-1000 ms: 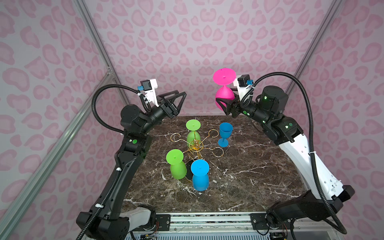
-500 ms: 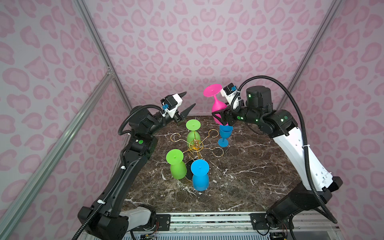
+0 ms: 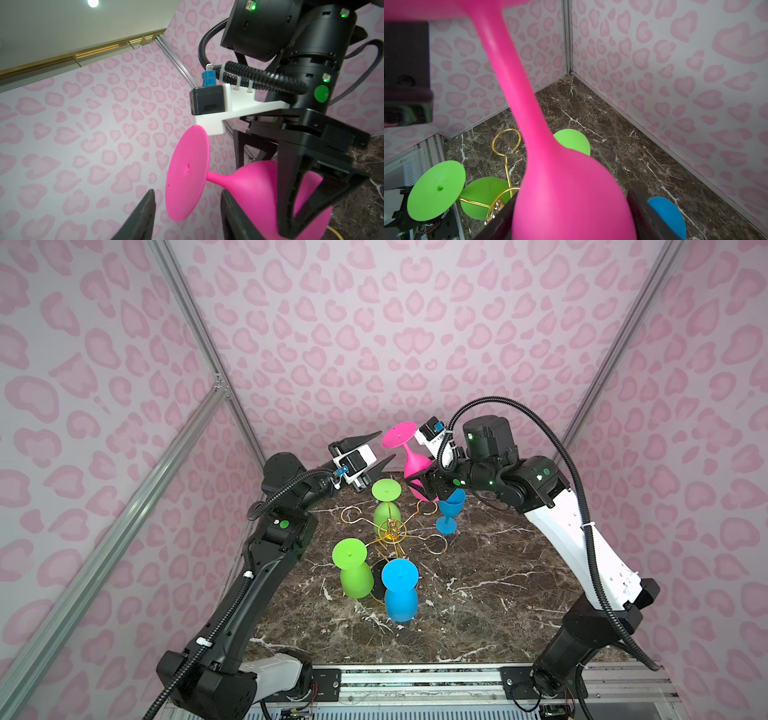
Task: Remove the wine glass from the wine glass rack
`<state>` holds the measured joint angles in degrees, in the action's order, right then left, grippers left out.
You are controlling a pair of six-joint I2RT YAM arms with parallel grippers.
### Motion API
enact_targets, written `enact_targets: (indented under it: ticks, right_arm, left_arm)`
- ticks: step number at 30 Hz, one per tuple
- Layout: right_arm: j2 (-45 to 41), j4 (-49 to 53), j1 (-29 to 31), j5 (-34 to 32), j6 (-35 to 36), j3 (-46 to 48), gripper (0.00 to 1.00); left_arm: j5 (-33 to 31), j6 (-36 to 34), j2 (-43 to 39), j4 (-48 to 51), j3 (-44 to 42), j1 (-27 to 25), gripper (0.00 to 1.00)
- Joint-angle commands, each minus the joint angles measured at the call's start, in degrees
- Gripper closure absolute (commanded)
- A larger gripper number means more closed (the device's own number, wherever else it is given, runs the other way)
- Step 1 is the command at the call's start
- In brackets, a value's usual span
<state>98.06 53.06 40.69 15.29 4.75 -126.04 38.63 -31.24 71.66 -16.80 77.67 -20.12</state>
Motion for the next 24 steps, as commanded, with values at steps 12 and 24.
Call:
enact_targets:
  ticks: [12, 24]
  right_arm:
    - [1.4, -0.4, 1.8, 2.9, -1.2, -0.5, 0.49]
    - [-0.3, -3.8, 2.1, 4.8, -3.6, 2.3, 0.3]
  left_arm:
    - [-1.6, -0.9, 0.2, -3.1, -0.2, -0.2, 0.72]
    - [-6.5, 0.6, 0.0, -4.9, -0.1, -0.4, 0.97]
